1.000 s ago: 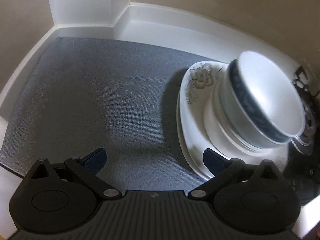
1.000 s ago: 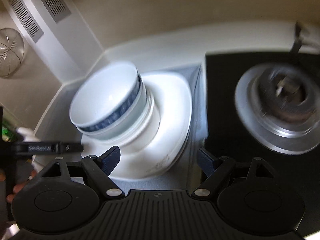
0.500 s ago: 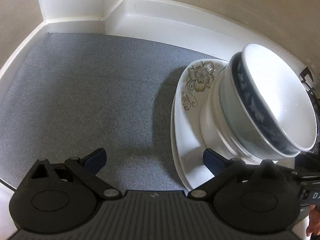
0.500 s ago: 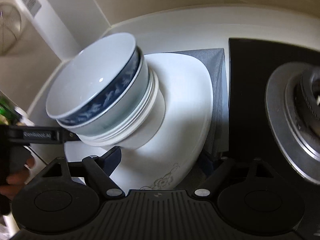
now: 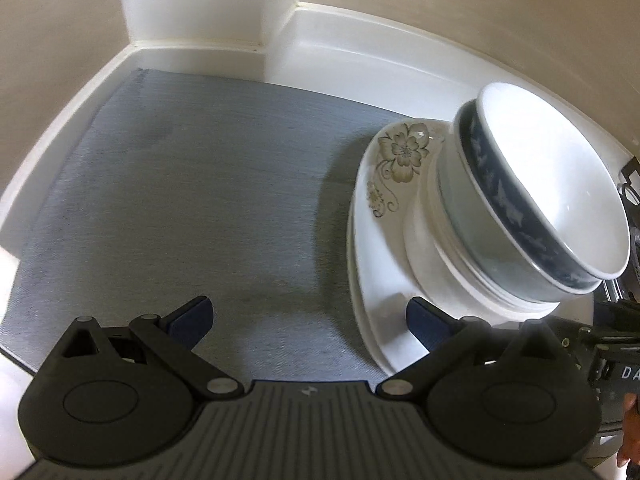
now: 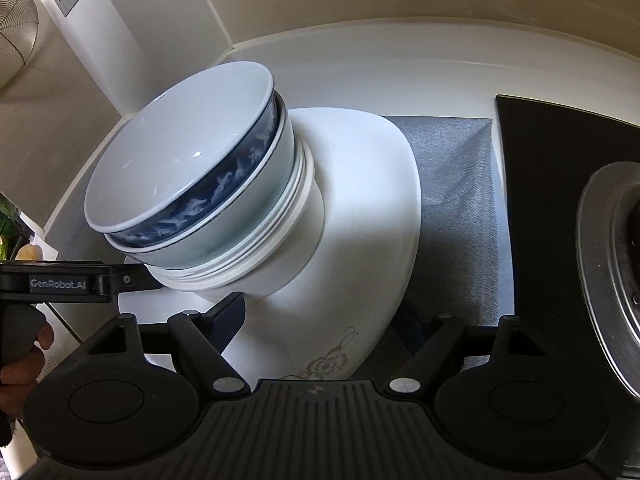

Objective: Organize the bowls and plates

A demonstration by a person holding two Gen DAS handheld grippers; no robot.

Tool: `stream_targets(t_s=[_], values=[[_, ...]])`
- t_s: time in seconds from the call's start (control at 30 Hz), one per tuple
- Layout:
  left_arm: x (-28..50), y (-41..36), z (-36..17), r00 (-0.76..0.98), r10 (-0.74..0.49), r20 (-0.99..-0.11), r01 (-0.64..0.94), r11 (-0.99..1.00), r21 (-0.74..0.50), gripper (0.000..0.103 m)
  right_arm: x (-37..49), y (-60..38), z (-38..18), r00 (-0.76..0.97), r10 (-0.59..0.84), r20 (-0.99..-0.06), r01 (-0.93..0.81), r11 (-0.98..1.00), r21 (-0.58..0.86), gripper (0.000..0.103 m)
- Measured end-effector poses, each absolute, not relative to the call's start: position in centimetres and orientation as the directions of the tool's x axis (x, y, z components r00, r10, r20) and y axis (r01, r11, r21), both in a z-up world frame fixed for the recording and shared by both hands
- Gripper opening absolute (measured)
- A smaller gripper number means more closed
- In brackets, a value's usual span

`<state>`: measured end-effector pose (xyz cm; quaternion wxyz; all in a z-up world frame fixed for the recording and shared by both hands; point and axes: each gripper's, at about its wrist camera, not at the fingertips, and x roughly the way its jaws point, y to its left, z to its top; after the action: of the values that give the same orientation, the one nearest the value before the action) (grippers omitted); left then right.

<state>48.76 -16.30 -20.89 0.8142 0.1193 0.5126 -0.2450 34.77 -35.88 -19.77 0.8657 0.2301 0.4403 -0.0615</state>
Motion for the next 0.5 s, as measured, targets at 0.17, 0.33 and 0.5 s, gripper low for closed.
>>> stream_targets(t_s=[0.17, 0.33, 0.5], values=[[47.3, -15.6, -18.6, 0.413, -0.227, -0.882, 0.548, 0.835, 0.041, 0.103, 33.9, -35.7, -18.3, 0.605, 0.023, -0.796, 0.337, 0.898, 0.282, 0.087], [44.6, -15.2, -16.2, 0.490, -0.175, -0.854, 0.581, 0.796, 0.170, 0.103, 30.2, -33.2, -14.1, 0.597, -0.192, -0.779, 0.460, 0.877, 0.136, 0.090], [41.1, -14.7, -13.9, 0.521, -0.210, -0.827, 0.630, 0.749, 0.206, 0.103, 27.2, -29.3, -11.6, 0.616, -0.207, -0.760, 0.482, 0.862, 0.157, 0.091]])
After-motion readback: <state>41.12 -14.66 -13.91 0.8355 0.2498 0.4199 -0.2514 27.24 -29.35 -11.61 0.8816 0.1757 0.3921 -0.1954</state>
